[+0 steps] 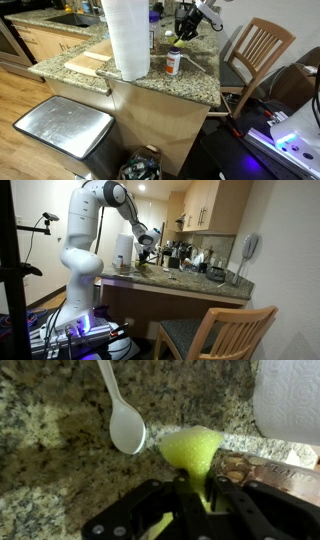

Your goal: Pick up the sponge from the countertop and move it to the left

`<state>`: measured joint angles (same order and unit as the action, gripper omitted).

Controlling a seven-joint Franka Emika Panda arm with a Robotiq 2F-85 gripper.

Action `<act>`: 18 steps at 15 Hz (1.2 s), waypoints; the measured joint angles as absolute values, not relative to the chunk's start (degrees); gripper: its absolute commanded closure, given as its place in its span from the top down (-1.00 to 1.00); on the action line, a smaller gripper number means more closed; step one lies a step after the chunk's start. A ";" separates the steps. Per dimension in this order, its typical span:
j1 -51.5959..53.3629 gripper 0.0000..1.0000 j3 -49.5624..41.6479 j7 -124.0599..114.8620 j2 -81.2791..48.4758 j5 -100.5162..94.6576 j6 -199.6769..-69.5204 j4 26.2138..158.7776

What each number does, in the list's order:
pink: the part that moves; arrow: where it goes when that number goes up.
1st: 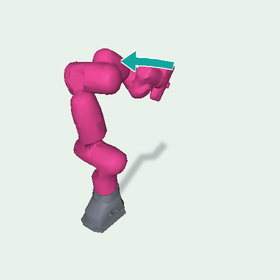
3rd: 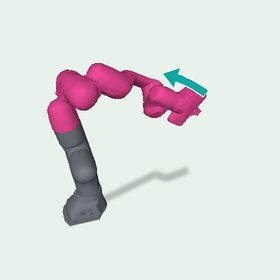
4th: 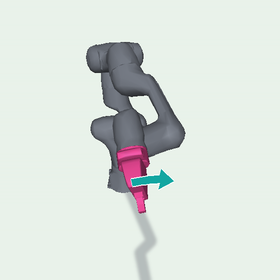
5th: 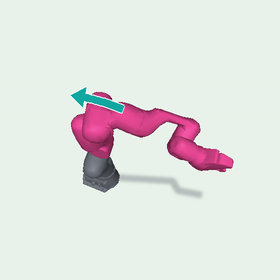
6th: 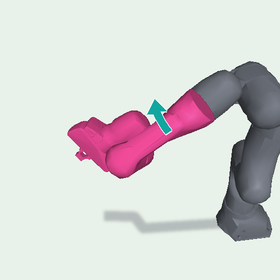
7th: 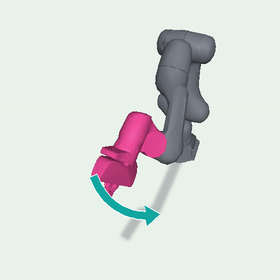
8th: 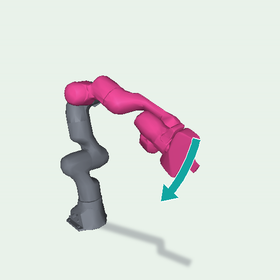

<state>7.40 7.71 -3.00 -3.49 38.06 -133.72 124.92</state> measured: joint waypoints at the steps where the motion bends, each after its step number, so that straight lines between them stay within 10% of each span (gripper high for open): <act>1: 7.40 -0.95 7.79 -2.52 -3.49 38.81 -133.93 124.92; 4: 7.40 -0.95 7.95 -1.48 -3.49 39.94 -133.93 124.92; 5: 7.40 -0.31 7.98 -1.47 -3.49 39.95 -133.91 124.92; 14: 7.43 0.95 8.24 0.02 -3.49 44.82 -132.55 124.92; 18: 7.43 1.00 8.23 0.02 -3.49 44.64 -131.18 124.92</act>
